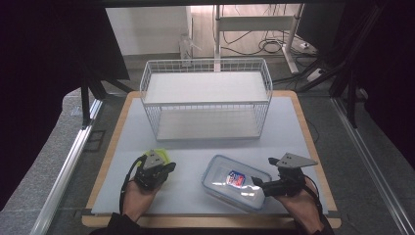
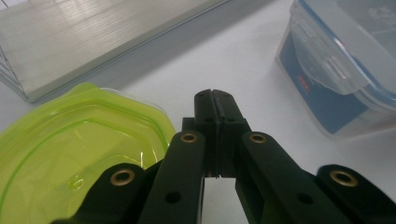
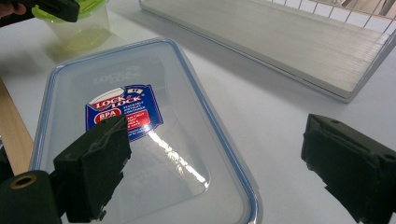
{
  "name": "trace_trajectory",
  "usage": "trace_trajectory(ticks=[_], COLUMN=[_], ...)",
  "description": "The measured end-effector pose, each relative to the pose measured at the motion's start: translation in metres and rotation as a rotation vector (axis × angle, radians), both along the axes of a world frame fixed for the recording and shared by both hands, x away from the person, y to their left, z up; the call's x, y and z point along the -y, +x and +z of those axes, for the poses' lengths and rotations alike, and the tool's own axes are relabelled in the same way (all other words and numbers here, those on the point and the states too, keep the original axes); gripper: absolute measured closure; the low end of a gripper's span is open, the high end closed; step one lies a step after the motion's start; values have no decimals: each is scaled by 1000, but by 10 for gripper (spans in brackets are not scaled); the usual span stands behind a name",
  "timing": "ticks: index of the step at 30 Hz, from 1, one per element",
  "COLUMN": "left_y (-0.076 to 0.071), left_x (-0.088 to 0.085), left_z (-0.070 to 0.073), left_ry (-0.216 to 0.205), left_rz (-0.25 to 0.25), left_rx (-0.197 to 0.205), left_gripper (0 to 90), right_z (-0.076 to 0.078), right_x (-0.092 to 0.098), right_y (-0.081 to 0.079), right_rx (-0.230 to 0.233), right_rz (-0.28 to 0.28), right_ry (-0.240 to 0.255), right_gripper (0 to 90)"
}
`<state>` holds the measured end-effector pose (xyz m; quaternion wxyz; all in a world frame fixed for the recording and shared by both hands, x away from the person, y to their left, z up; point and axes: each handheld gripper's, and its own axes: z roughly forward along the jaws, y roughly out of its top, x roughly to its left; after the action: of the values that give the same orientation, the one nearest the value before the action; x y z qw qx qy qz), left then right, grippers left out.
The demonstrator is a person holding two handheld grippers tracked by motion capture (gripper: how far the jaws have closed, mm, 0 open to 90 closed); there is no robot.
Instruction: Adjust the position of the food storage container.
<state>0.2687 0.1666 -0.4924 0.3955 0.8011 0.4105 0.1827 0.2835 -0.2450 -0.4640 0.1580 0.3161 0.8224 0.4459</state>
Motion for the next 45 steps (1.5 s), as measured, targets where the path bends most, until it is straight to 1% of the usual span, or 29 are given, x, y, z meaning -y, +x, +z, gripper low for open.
trace_trajectory(ticks=[4,6,7,10,11,12,14,15,17,19,22,24,30,32,34,36,37,38,39,40,41,42,43,44,45], left_y=[3,4,4,4,3,3,3,3,1,1,-2,-3,-2,-3,-4,-7,-10,-10,-13,-13,-15,-15,-17,-17,-18], left_x=[0,-3,-5,-9,-12,-12,-19,-19,-27,-30,-40,-42,-48,-47,-47,-46,-43,-43,-39,-39,-34,-34,-28,-28,-25], left_z=[-3,-5,-6,-6,-6,-6,-6,-6,-6,-6,-8,-8,-9,-9,-10,-10,-8,-8,-6,-6,-5,-5,-4,-4,-3], left_ry=[31,29,36,28,30,30,30,30,30,30,44,48,40,44,40,31,23,23,14,14,3,3,-5,-5,-13], left_rz=[26,32,45,50,61,61,74,74,92,99,128,134,146,144,139,126,109,109,90,90,60,60,35,35,16], left_rx=[-8,-22,-27,-28,-29,-29,-37,-37,-41,-40,-46,-45,-48,-46,-46,-44,-31,-31,-17,-17,-1,-1,10,10,14], left_gripper=[898,898,899,899,899,899,899,899,899,899,899,899,899,899,899,898,898,898,898,897,897,897,896,895,895], right_z=[0,0,0,0,0,0,0,0,0,0,-1,-1,-1,-1,-1,-1,0,0,1,1,3,3,5,5,5], right_x=[0,0,0,0,0,0,0,0,0,0,0,0,0,0,1,1,1,1,1,1,2,2,4,4,4], right_y=[0,0,0,-1,-1,-1,-1,-1,-1,-1,0,0,-1,-1,-1,-1,-1,-2,-2,-2,-4,-4,-5,-5,-6], right_rx=[5,4,4,6,7,7,5,5,5,5,7,6,7,9,8,5,-11,-17,-22,-22,-25,-25,-18,-18,-18], right_rz=[0,-1,0,2,4,4,5,5,5,6,8,8,10,11,11,13,15,14,11,11,7,7,1,1,0], right_ry=[-10,-12,-14,-15,-14,-14,-15,-15,-16,-17,-20,-21,-27,-27,-26,-31,-34,-33,-32,-32,-41,-41,-54,-54,-59], right_gripper=[86,86,88,89,91,91,92,92,93,93,95,95,101,106,113,144,201,222,259,259,329,329,421,421,456])
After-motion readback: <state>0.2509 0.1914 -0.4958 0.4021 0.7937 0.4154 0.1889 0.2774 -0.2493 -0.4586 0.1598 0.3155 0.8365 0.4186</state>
